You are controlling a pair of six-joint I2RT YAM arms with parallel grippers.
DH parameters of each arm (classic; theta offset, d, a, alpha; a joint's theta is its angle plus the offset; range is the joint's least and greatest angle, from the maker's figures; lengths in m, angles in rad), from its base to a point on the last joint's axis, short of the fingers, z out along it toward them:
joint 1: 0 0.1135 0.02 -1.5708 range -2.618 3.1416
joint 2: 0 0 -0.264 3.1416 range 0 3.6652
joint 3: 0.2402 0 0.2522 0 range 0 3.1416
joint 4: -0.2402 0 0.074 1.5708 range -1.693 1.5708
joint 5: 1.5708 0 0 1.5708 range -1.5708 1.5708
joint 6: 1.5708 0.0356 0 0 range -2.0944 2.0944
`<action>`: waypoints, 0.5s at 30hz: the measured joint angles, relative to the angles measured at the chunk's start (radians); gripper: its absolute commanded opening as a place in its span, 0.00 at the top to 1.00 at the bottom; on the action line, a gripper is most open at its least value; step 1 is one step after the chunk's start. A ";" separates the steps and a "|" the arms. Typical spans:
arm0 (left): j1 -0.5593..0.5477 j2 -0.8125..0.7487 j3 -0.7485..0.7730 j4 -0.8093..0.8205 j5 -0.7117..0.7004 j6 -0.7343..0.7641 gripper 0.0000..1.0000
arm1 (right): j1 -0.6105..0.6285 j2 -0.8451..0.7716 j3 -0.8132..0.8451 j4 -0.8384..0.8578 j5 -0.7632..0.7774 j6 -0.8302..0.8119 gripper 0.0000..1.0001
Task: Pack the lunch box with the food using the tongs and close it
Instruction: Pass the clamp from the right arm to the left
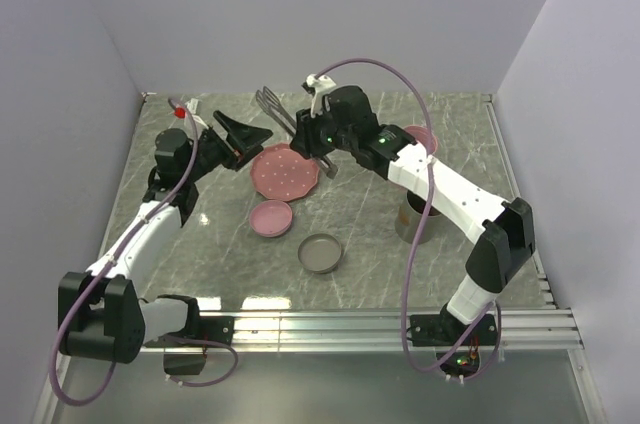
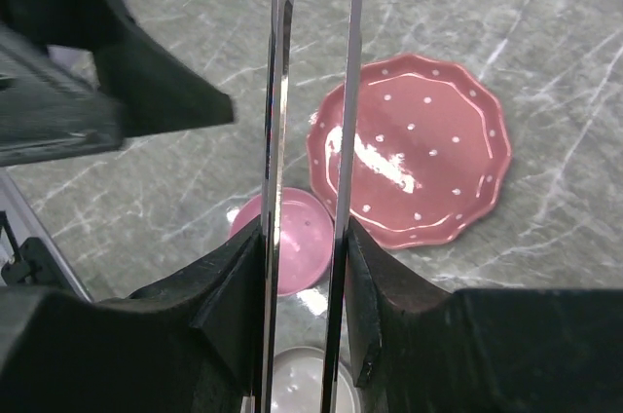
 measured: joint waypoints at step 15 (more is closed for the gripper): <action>-0.058 0.079 0.034 0.080 -0.059 -0.059 0.24 | 0.076 0.023 0.000 0.007 -0.010 -0.001 0.60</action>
